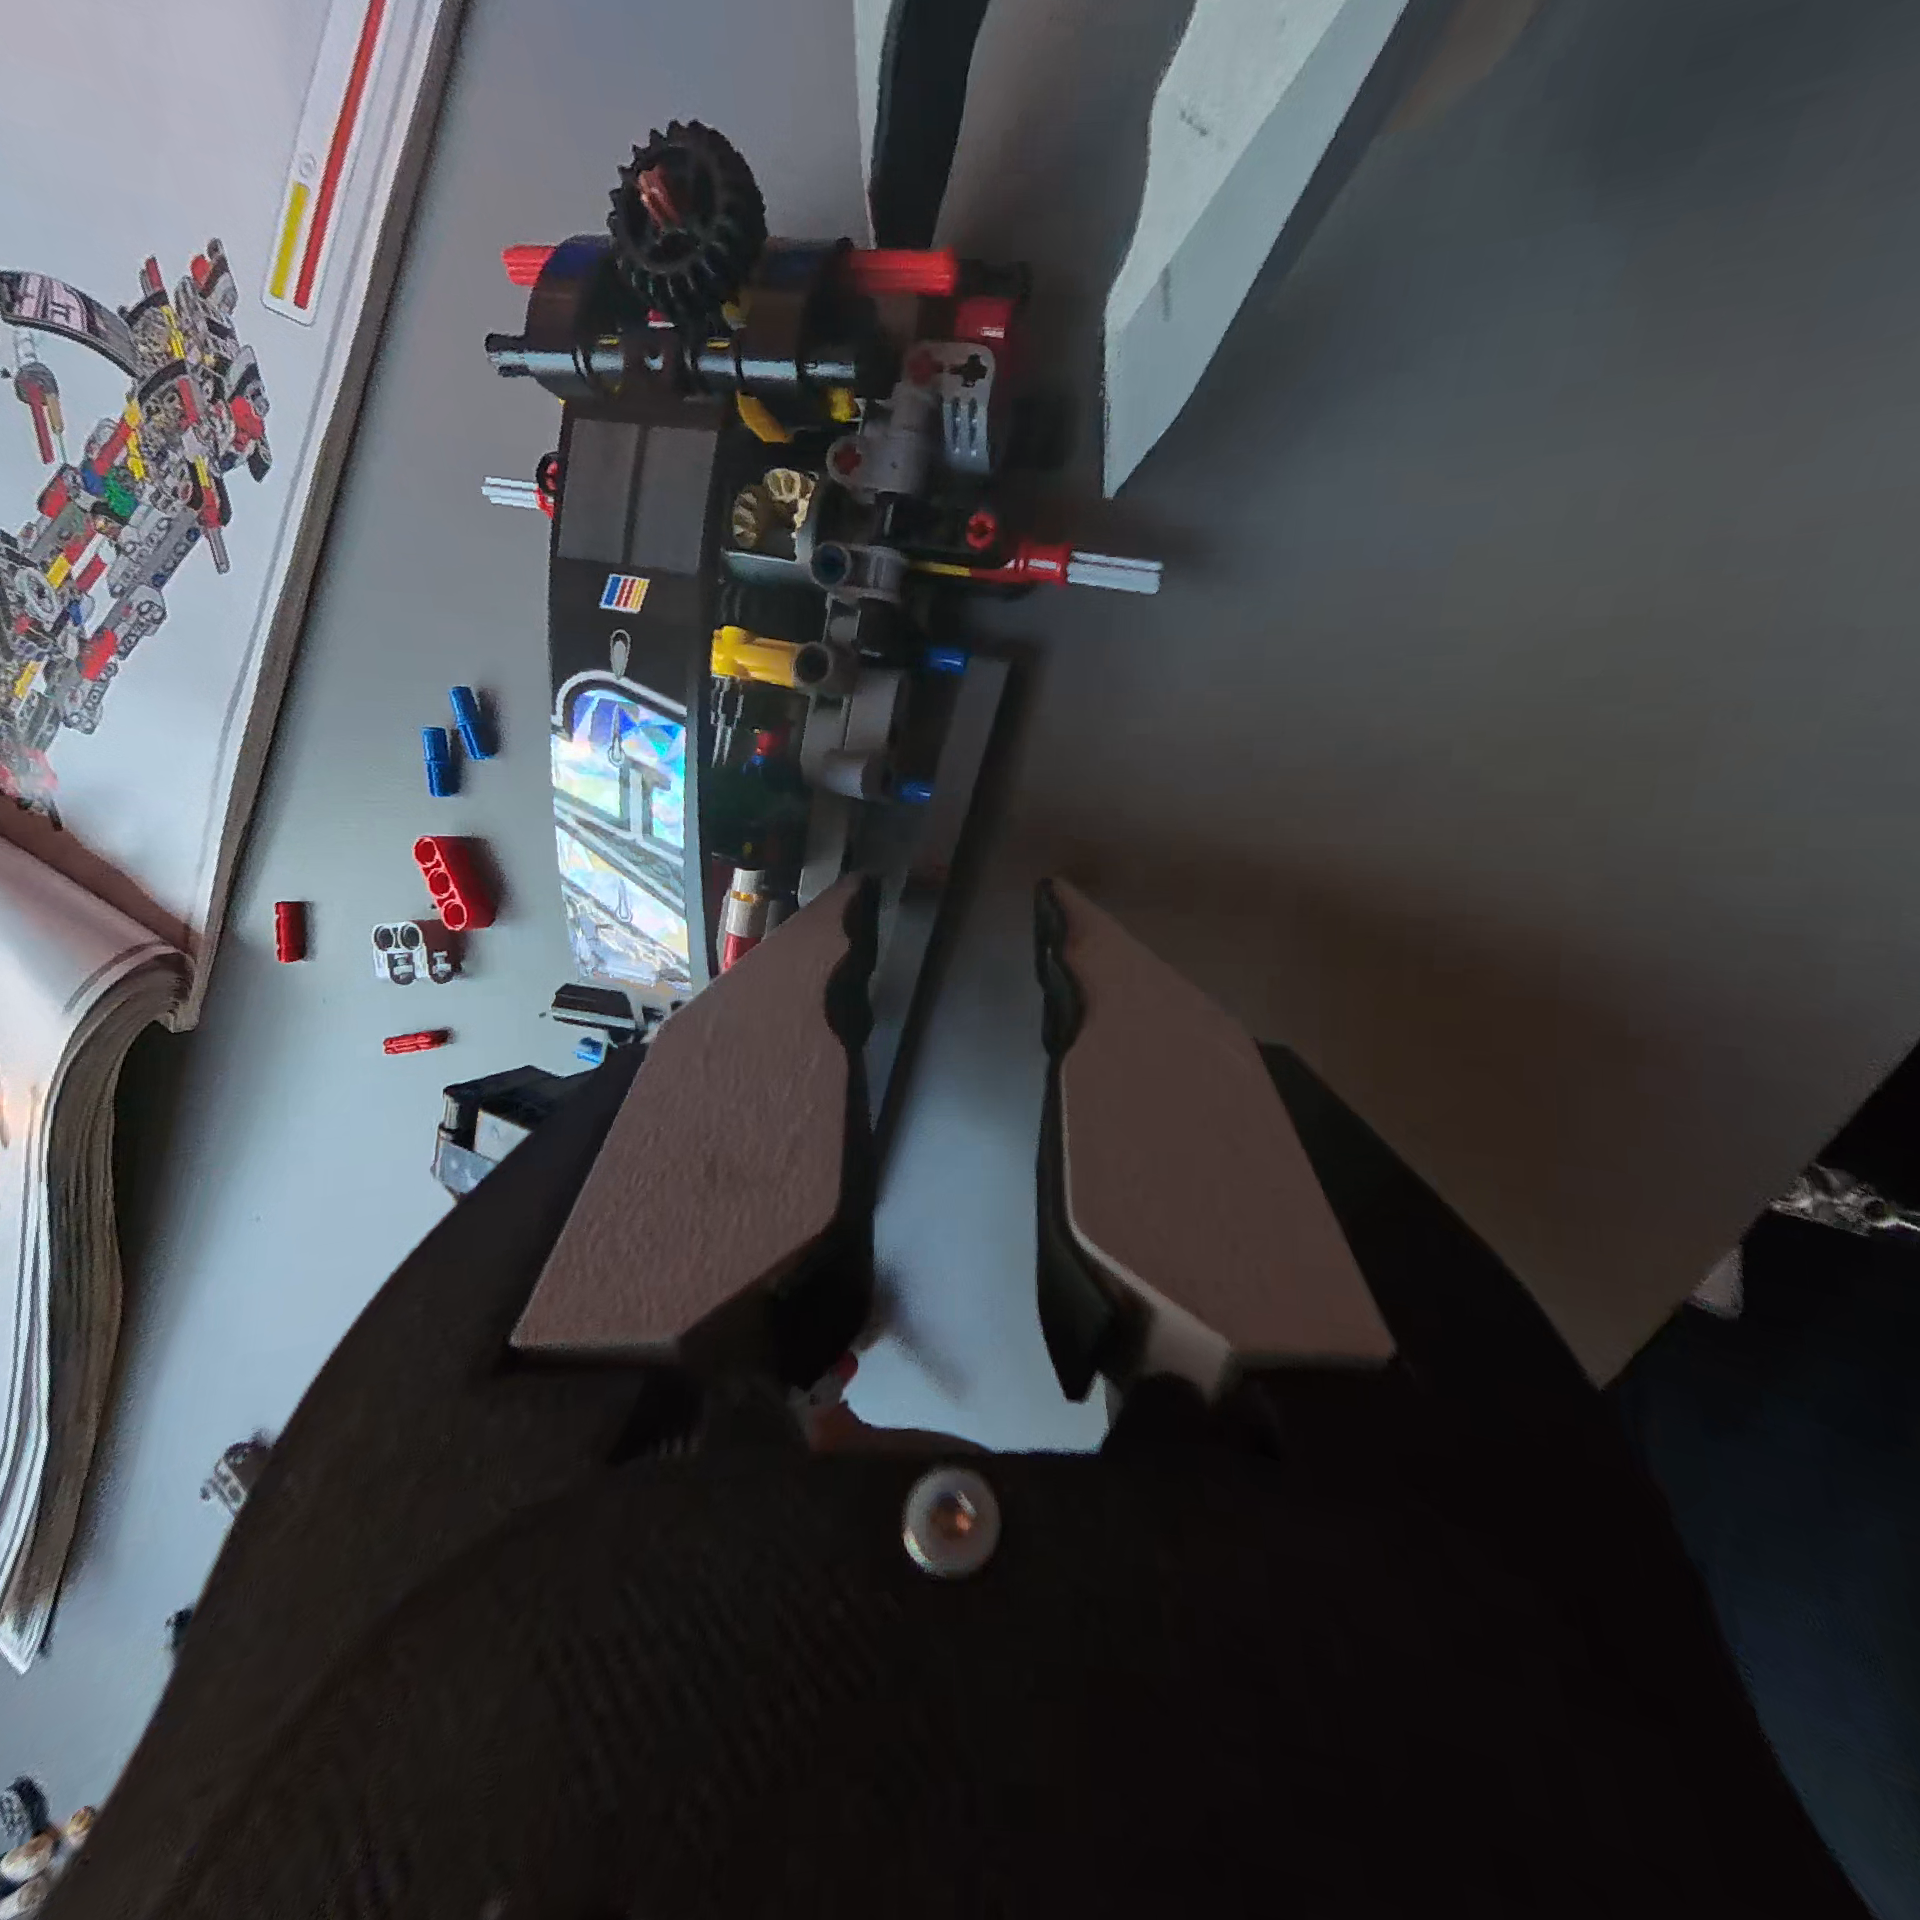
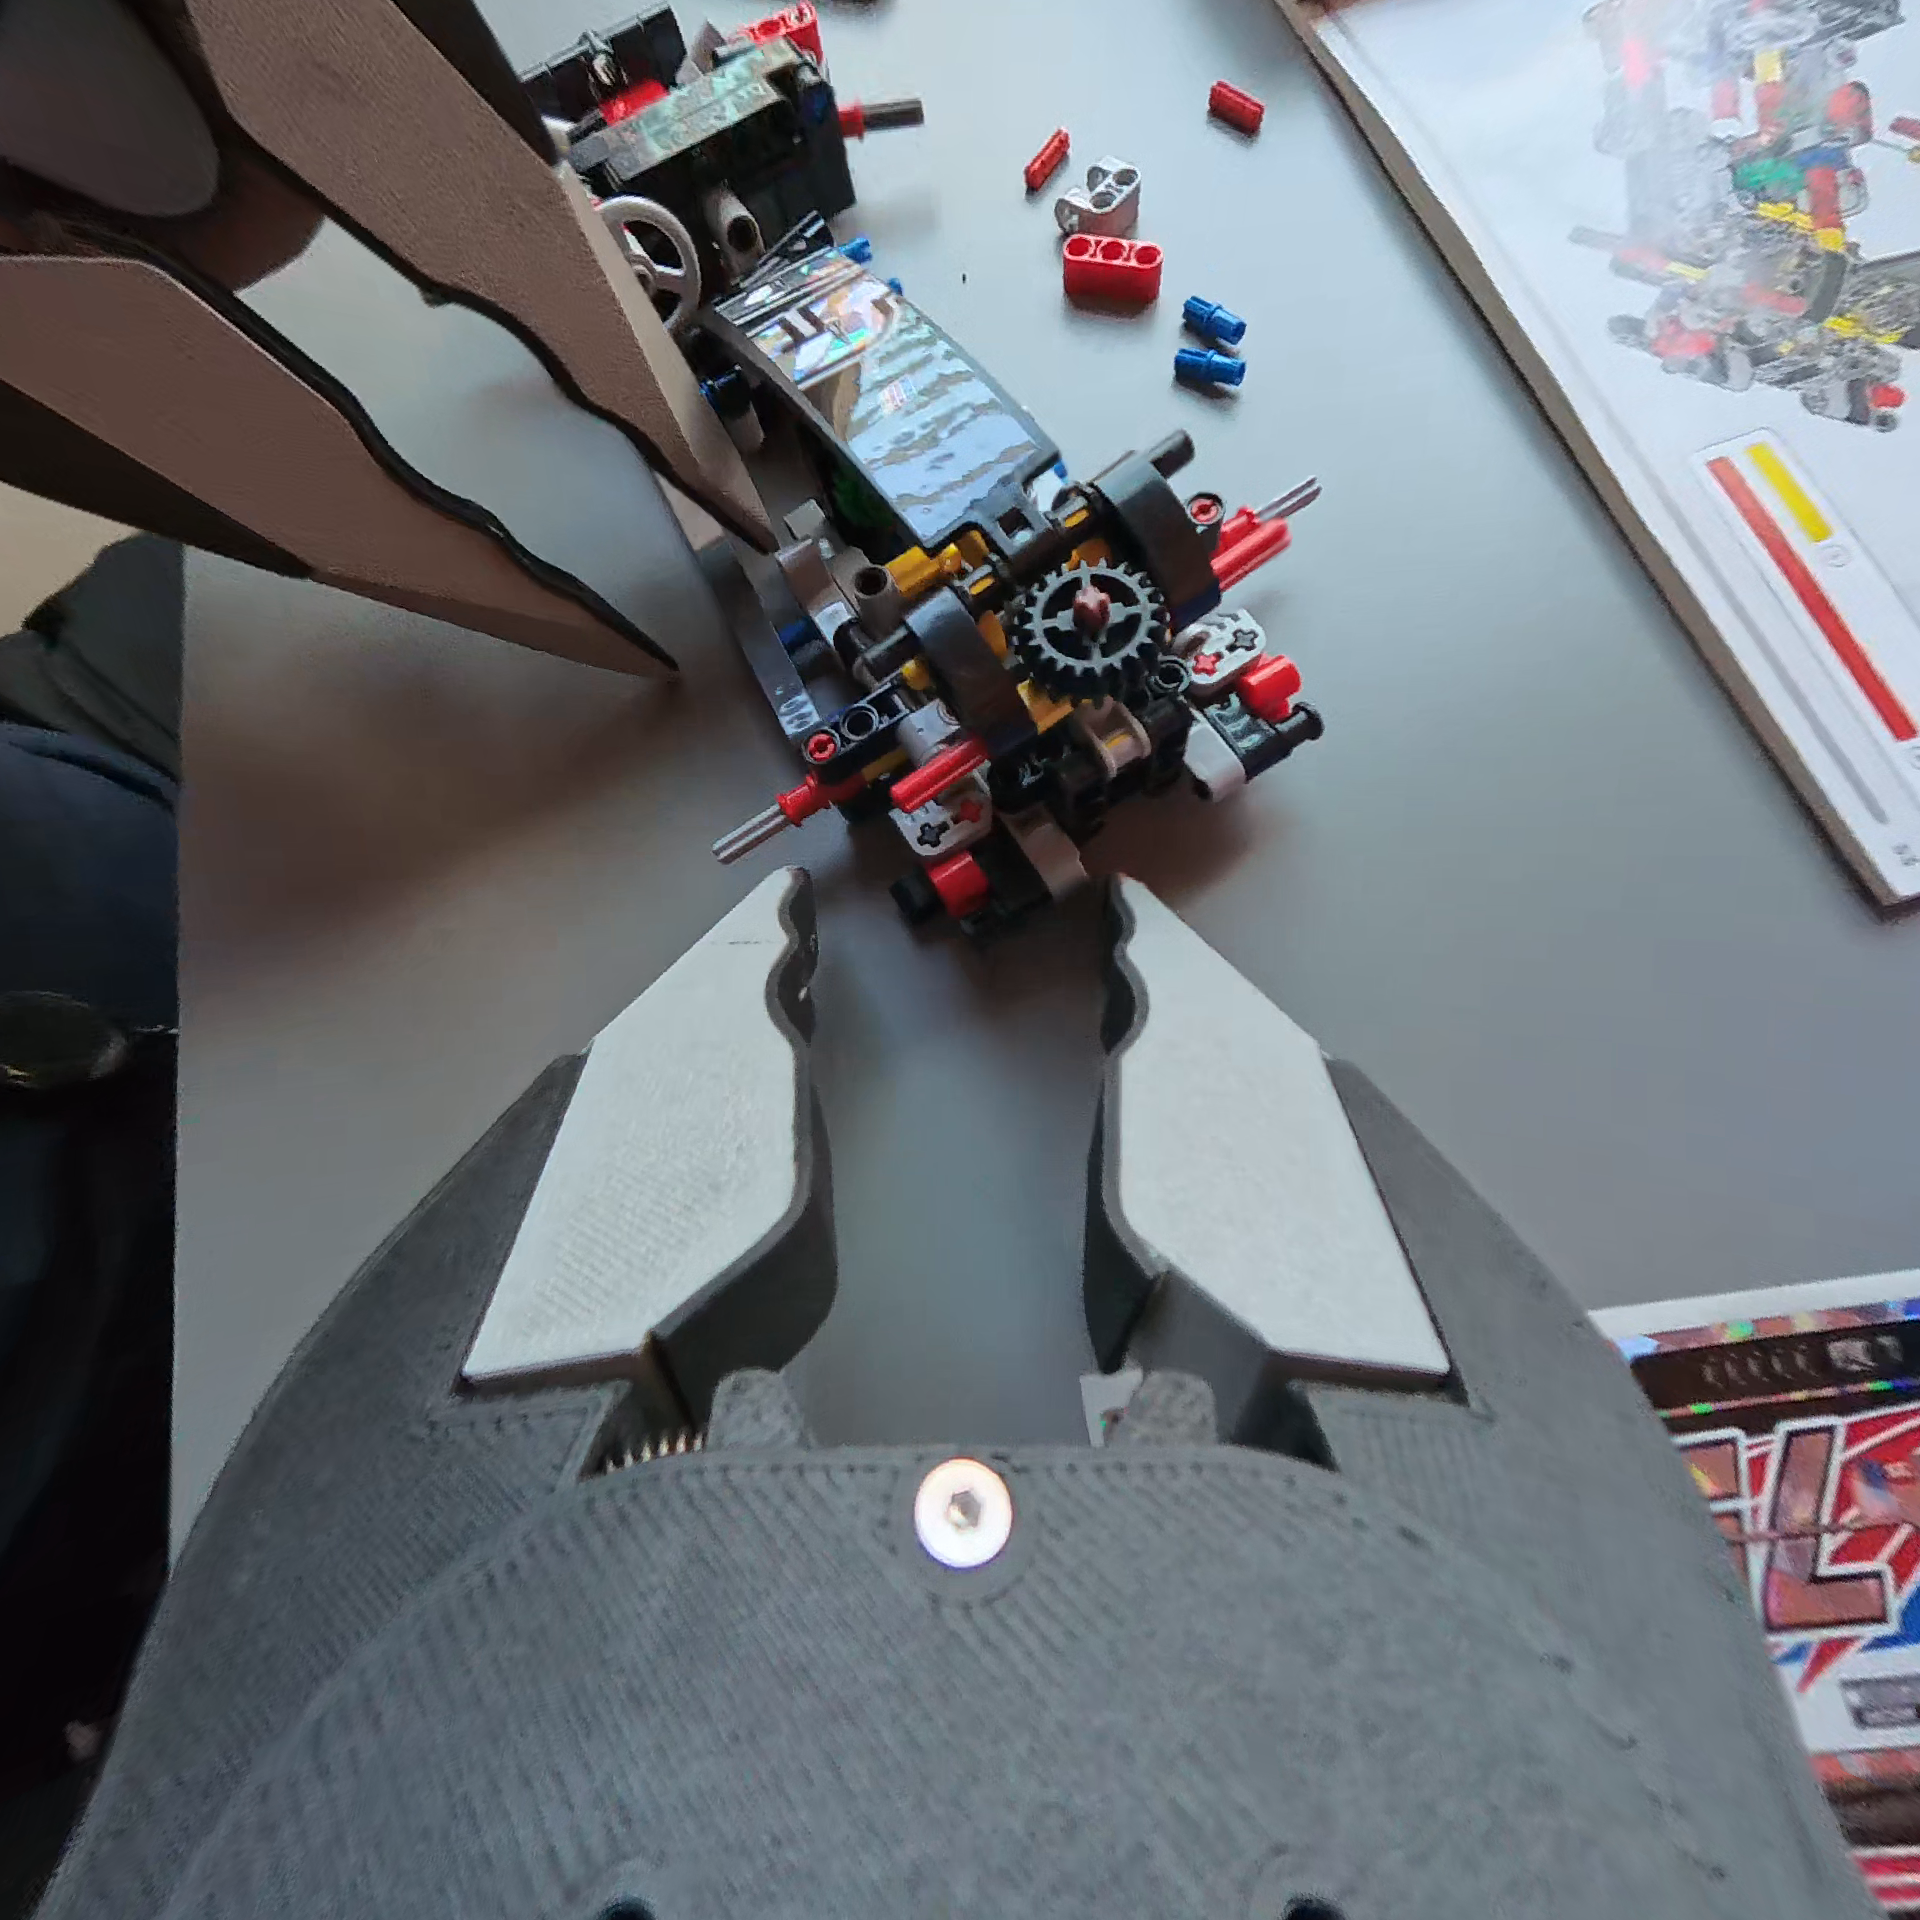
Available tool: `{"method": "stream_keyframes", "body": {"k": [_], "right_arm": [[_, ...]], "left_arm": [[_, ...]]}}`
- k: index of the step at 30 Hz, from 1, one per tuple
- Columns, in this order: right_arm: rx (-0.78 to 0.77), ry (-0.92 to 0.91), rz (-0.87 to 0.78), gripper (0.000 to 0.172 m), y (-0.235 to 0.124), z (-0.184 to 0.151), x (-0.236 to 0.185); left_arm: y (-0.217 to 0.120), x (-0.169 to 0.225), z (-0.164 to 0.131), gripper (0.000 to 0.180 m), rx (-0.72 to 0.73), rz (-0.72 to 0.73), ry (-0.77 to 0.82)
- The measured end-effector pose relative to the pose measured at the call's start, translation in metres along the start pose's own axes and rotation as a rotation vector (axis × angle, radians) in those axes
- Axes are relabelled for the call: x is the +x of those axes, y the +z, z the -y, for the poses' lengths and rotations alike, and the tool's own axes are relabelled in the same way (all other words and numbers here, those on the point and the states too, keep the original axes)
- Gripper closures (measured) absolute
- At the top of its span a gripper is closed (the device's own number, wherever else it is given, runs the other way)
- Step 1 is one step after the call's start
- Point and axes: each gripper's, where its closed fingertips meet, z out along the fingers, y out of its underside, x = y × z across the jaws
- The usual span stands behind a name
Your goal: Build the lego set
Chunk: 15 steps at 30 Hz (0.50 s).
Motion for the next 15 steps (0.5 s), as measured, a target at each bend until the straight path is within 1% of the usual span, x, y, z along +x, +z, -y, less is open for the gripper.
{"method": "stream_keyframes", "body": {"k": [2,4,6,7,9,11,13,15], "right_arm": [[0.000,-0.025,0.007,0.121,0.000,0.001,-0.002],[-0.021,-0.053,0.017,0.118,0.003,-0.001,-0.003],[-0.028,-0.083,0.013,0.123,0.005,-0.001,-0.003],[-0.032,-0.094,0.009,0.126,0.005,-0.002,-0.002],[-0.027,-0.109,0.012,0.128,0.005,-0.001,-0.001],[-0.014,-0.095,0.042,0.123,0.006,0.001,-0.001],[-0.007,-0.085,0.067,0.127,0.005,0.001,-0.001],[0.000,-0.062,0.096,0.127,0.005,0.002,-0.001]], "left_arm": [[-0.003,-0.002,0.001,0.155,0.006,0.008,0.005],[-0.005,-0.004,-0.003,0.158,-0.019,0.018,0.017],[-0.007,-0.007,-0.003,0.164,-0.031,0.051,0.051],[-0.007,-0.004,-0.004,0.168,-0.047,0.044,0.072],[-0.003,-0.002,-0.005,0.166,-0.079,0.035,0.103],[-0.002,-0.004,-0.005,0.163,-0.113,0.014,0.125],[-0.003,-0.010,-0.005,0.158,-0.154,0.015,0.137],[-0.006,-0.013,-0.003,0.156,-0.169,0.031,0.181]]}}
